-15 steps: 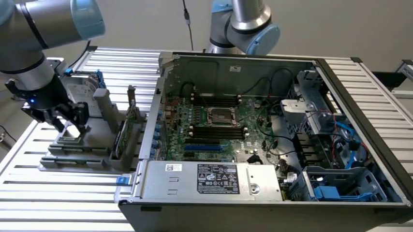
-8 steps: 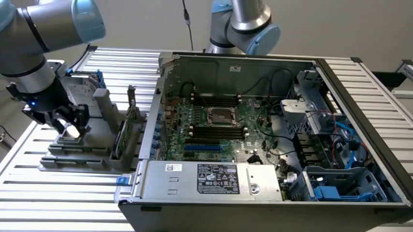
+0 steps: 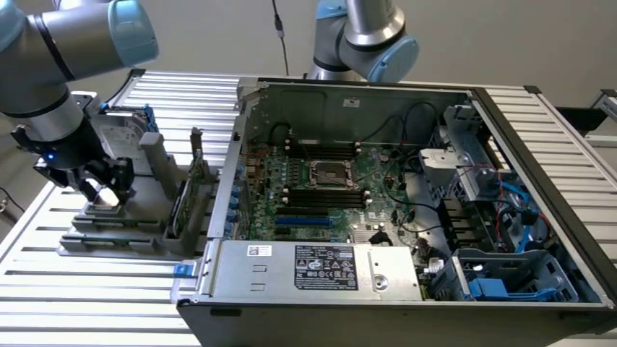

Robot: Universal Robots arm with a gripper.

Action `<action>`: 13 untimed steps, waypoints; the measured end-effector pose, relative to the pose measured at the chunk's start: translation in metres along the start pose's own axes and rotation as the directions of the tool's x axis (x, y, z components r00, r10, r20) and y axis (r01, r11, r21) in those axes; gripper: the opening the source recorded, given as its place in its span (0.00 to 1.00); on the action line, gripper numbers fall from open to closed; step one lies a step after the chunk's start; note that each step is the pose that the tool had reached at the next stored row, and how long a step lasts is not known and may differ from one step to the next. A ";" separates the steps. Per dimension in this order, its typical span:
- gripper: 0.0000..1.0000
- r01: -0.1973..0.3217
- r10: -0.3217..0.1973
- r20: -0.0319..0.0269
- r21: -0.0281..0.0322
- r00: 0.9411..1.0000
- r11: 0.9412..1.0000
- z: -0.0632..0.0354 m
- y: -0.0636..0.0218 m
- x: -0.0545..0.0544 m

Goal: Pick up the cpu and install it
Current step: 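Pick up the cpu and move it towards the insertion slot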

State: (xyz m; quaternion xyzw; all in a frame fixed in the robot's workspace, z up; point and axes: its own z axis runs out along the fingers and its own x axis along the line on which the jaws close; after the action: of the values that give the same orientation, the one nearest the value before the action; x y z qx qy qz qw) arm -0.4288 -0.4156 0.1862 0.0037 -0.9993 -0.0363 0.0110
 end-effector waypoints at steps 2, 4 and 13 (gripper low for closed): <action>0.60 0.000 0.000 -0.001 0.000 1.000 1.000 0.0008 -0.0001 0.000; 0.60 0.000 0.000 -0.002 0.000 1.000 1.000 0.0015 -0.0002 -0.001; 0.57 0.000 0.000 -0.006 0.000 1.000 1.000 0.0027 -0.0005 -0.001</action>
State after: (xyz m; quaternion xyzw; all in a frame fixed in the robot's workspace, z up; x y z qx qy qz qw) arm -0.4276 -0.4159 0.1835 0.0036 -0.9992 -0.0362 0.0142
